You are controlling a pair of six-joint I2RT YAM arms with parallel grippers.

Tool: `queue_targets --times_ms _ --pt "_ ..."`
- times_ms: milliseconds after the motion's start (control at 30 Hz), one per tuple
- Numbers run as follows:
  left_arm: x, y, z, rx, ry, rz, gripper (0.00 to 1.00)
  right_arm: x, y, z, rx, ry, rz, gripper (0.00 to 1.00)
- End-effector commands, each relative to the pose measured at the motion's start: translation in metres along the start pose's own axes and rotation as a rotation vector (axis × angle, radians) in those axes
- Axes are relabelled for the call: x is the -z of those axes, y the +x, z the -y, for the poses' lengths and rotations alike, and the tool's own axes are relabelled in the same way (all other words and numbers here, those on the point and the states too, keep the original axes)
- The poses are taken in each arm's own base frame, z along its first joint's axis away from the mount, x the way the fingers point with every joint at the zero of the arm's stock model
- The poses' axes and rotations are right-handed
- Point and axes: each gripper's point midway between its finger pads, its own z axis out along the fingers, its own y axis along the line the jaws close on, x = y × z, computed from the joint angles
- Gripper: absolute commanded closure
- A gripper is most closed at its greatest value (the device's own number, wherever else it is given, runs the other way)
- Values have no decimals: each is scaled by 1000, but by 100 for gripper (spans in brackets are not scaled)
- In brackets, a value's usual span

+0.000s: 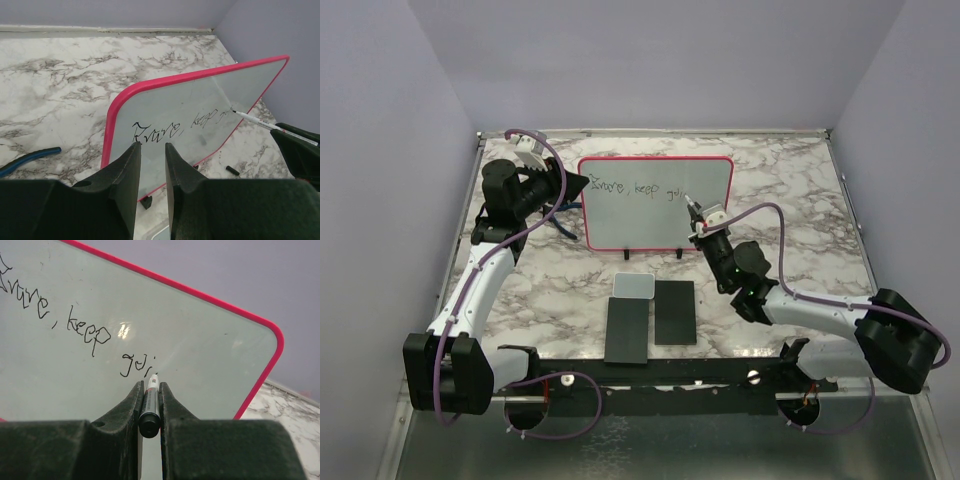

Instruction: Write a sentence on the whiteboard

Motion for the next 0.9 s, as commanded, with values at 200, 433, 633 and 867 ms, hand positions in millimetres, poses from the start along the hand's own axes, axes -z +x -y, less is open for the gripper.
queue_targets --times_ms 200,433,633,867 --pt "3 1 1 -15 -10 1 73 -1 9 2 9 24 -18 99" --pt "3 2 1 -15 -9 1 73 1 1 8 4 39 6 99" --pt "3 2 1 -13 -9 0 73 -2 -9 12 11 53 35 99" --pt "4 1 1 -14 -9 2 73 0 -10 16 15 70 36 99"
